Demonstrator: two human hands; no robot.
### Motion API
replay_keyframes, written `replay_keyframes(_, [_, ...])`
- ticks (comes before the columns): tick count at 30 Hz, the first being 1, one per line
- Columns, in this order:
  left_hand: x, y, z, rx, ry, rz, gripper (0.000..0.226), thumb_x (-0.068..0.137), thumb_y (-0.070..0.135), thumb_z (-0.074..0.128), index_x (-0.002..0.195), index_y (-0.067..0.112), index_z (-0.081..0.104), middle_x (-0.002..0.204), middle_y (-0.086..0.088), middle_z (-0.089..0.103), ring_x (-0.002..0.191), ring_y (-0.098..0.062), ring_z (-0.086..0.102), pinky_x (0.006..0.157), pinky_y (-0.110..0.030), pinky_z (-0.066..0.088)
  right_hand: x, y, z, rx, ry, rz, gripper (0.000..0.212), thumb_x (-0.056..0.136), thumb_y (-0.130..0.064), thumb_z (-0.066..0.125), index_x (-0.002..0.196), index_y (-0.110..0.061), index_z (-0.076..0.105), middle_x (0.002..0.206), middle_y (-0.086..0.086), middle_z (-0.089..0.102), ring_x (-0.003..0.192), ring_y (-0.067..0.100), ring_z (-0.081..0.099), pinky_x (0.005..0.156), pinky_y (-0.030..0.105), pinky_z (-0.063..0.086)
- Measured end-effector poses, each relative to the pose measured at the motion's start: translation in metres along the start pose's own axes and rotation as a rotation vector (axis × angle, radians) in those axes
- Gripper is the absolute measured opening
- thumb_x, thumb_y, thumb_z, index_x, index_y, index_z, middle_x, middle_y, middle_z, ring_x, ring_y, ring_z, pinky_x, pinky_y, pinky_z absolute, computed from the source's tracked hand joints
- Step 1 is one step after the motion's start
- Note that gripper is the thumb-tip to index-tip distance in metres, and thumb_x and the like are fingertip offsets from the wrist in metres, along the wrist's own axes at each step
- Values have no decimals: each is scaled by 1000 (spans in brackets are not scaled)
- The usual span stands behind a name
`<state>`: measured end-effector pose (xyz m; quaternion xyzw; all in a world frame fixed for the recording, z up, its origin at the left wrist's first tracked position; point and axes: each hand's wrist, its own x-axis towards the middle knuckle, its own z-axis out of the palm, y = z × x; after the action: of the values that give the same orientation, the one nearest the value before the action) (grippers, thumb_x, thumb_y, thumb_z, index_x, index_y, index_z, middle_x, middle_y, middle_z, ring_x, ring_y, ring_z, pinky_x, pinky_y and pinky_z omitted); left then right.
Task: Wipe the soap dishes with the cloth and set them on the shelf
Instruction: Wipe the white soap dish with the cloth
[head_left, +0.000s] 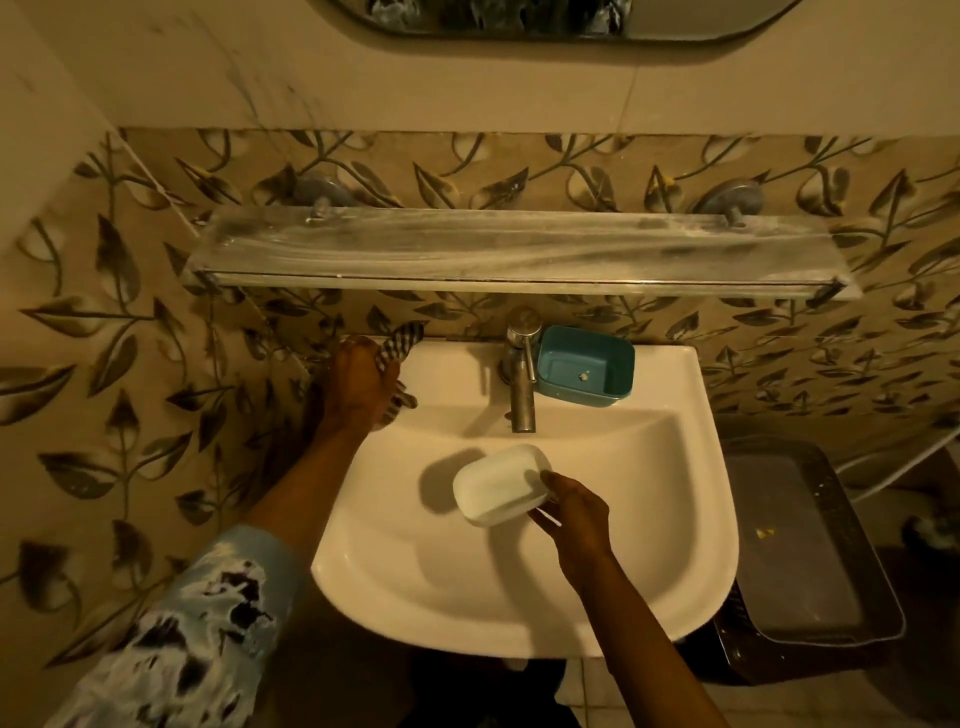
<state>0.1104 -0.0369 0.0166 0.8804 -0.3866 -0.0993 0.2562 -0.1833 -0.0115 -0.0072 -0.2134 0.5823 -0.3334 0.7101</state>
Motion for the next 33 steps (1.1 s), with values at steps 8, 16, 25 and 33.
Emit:
replay_keyframes(8, [-73,6,-18,-427,-9,79,25,78,15,73,100,5,66,98,-8,66,87,-19,62,78,-28,52,-12,1,12,73,-76,138,32,88,-17,65,117,-6,58,117,18,60,112,36,57,84,47,52])
replay_keyframes(16, [-128,18,-27,-658,-181,185,27,83,15,69,76,35,53,72,16,64,62,-3,64,52,-16,51,-25,2,13,132,-308,247,55,71,-44,67,117,-17,59,105,16,65,94,33,61,82,47,53])
replay_keyframes(25, [-142,59,-25,-542,-302,370,28,87,27,63,114,23,59,109,8,66,102,-6,61,89,-28,53,-25,-15,31,165,-476,142,48,92,-57,42,118,-21,60,109,14,70,98,28,66,87,44,55])
replay_keyframes(33, [-146,94,-9,-307,-139,433,35,88,18,63,123,19,61,122,-1,63,116,-15,51,95,-37,49,-20,-37,38,74,-402,74,63,90,-69,32,127,-24,55,124,15,62,114,33,57,97,47,47])
